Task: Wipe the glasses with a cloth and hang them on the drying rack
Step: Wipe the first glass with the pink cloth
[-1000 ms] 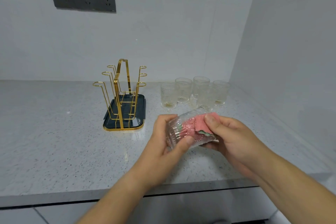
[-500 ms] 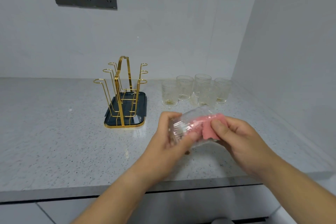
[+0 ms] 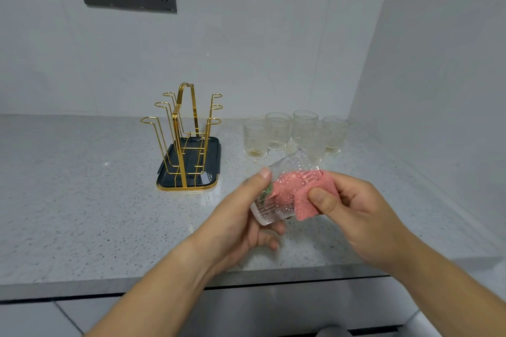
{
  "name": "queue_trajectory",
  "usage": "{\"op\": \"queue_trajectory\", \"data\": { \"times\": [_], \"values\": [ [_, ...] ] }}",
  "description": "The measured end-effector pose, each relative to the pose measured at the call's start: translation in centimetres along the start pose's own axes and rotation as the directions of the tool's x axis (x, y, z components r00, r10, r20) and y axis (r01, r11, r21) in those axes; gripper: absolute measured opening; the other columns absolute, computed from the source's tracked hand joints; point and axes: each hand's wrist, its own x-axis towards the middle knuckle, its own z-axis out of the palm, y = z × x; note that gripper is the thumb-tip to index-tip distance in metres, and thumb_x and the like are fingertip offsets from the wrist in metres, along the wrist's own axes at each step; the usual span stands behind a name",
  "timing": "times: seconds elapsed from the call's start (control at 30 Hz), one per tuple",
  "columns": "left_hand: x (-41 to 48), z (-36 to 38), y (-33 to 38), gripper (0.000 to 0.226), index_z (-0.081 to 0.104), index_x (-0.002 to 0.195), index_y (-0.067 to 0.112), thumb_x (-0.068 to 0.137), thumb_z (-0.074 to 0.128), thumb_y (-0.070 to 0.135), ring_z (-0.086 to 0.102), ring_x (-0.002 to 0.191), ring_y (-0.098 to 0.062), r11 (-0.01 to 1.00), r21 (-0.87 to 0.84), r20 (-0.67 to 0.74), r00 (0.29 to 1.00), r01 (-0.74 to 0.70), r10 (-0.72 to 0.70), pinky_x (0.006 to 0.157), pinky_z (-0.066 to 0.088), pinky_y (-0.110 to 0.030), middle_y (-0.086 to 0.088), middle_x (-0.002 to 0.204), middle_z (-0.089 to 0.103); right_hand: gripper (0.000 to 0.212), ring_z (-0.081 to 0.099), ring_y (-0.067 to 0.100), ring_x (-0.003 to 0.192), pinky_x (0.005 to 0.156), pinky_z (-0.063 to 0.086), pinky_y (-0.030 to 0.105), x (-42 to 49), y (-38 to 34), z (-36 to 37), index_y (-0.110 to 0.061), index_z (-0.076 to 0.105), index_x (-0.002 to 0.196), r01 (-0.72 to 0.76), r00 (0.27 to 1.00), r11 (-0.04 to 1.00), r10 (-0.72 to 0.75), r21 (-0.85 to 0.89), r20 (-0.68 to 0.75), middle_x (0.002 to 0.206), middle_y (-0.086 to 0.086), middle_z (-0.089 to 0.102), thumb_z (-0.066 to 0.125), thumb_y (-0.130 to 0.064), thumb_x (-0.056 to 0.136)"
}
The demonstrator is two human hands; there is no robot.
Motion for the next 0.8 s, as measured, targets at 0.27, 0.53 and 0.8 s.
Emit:
{"op": "queue_trajectory", "data": {
  "times": [0.27, 0.53, 0.8],
  "values": [
    [-0.8, -0.4, -0.8, 0.069, 0.041, 0.138, 0.038, 0.084, 0.082, 0.024, 0.072, 0.107, -0.013, 0.709, 0.565, 0.087, 0.885, -0.422, 0.457, 0.088, 0.059, -0.028, 0.01, 0.123, 0.062, 0.028, 0.076, 0.024, 0.099, 0.093, 0.059, 0.032, 0.6, -0.7, -0.2, -0.009, 0.077, 0.103, -0.021, 0.998, 0.995, 0.026, 0.096, -0.053, 0.102, 0.01, 0.08, 0.061, -0.027, 0.089],
    [-0.4, 0.4, 0.9, 0.054, 0.072, 0.12, 0.012, 0.091, 0.058, 0.055, 0.073, 0.082, -0.028, 0.985, -0.041, -0.002, 0.986, 0.165, -0.165, 0.052, 0.06, -0.031, -0.019, 0.103, 0.074, 0.024, 0.077, 0.014, 0.093, 0.083, 0.058, 0.022, 0.2, -0.3, 0.2, -0.012, 0.075, 0.102, -0.043, 0.999, 0.996, 0.044, 0.084, -0.012, 0.096, 0.001, 0.081, 0.06, -0.025, 0.088],
    [-0.3, -0.1, -0.7, 0.051, 0.049, 0.128, 0.03, 0.088, 0.08, 0.031, 0.066, 0.105, -0.007, 0.582, 0.699, 0.029, 0.829, -0.416, 0.558, 0.086, 0.057, -0.023, 0.009, 0.117, 0.059, 0.029, 0.076, 0.026, 0.097, 0.091, 0.06, 0.033, 0.5, 0.0, 0.2, -0.009, 0.077, 0.102, -0.046, 0.996, 0.992, 0.055, 0.121, -0.073, 0.1, 0.012, 0.079, 0.06, -0.03, 0.09]
  ]
}}
